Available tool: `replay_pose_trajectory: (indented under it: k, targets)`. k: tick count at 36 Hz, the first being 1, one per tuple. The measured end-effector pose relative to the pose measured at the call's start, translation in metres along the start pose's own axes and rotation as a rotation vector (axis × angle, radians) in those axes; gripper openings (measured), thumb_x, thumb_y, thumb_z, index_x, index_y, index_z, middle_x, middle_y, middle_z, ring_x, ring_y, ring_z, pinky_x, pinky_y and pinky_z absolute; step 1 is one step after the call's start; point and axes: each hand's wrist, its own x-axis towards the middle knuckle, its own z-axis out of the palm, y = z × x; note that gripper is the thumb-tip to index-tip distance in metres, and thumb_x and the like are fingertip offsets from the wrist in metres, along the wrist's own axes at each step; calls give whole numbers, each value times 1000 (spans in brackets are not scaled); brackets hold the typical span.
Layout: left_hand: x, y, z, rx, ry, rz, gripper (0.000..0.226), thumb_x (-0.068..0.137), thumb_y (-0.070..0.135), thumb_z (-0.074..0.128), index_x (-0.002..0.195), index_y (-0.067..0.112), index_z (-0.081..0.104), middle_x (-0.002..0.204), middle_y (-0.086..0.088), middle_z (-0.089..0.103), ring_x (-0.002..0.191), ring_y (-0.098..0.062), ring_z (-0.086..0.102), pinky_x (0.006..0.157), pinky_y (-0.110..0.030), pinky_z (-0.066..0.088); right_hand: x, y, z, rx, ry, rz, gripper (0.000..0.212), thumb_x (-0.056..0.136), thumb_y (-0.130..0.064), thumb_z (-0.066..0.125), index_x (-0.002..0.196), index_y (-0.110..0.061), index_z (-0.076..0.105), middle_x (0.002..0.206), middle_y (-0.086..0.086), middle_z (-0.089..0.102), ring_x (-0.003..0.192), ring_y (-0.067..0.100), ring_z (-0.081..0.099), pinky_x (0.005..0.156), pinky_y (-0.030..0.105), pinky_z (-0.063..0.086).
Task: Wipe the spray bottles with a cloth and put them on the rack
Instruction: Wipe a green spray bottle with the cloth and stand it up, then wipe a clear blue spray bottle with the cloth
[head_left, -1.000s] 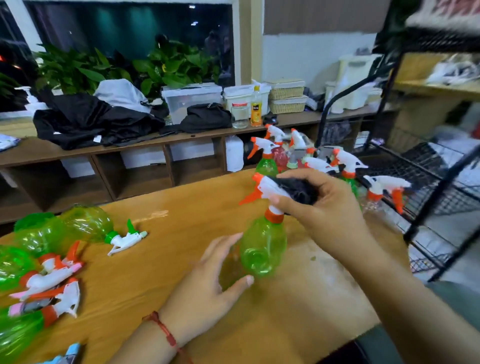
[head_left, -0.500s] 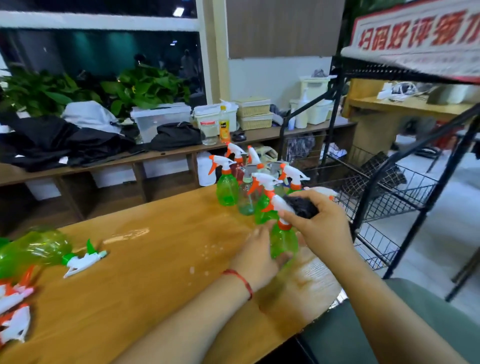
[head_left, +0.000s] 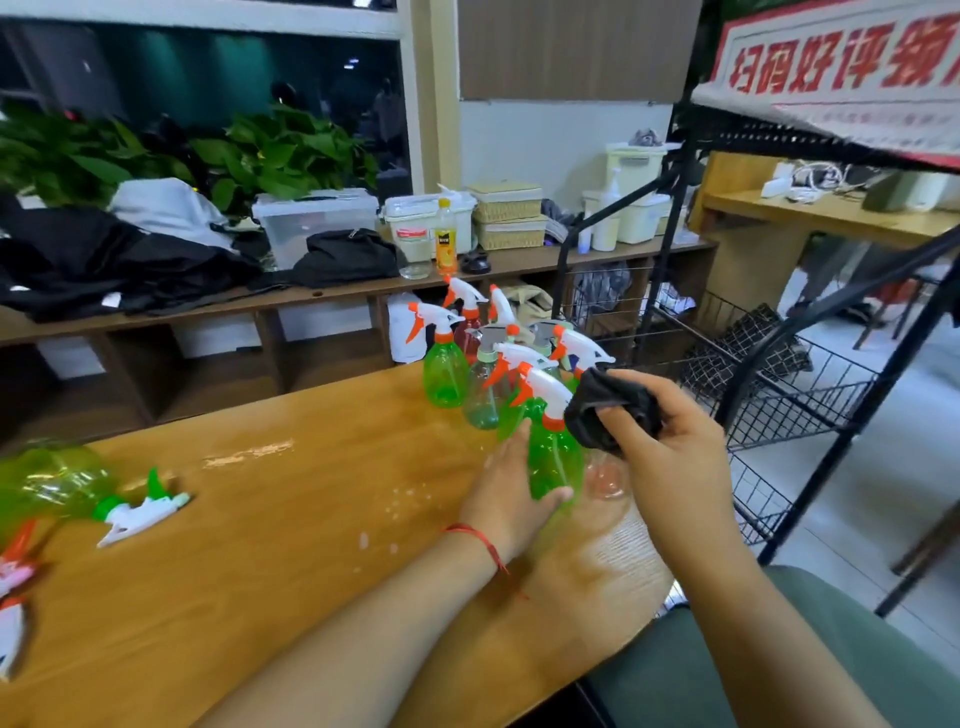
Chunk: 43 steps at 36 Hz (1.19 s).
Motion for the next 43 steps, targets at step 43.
replay_pose_trajectory:
  k: [43]
  targets:
    - [-436, -174, -351, 725, 11, -600, 93, 86, 57, 77, 163, 38, 27, 161, 5, 32, 148, -23, 32, 117, -39, 42, -249, -91, 328, 323, -989, 412, 39, 85, -10, 85, 118, -28, 74, 116, 2, 75, 110, 25, 73, 94, 50, 63]
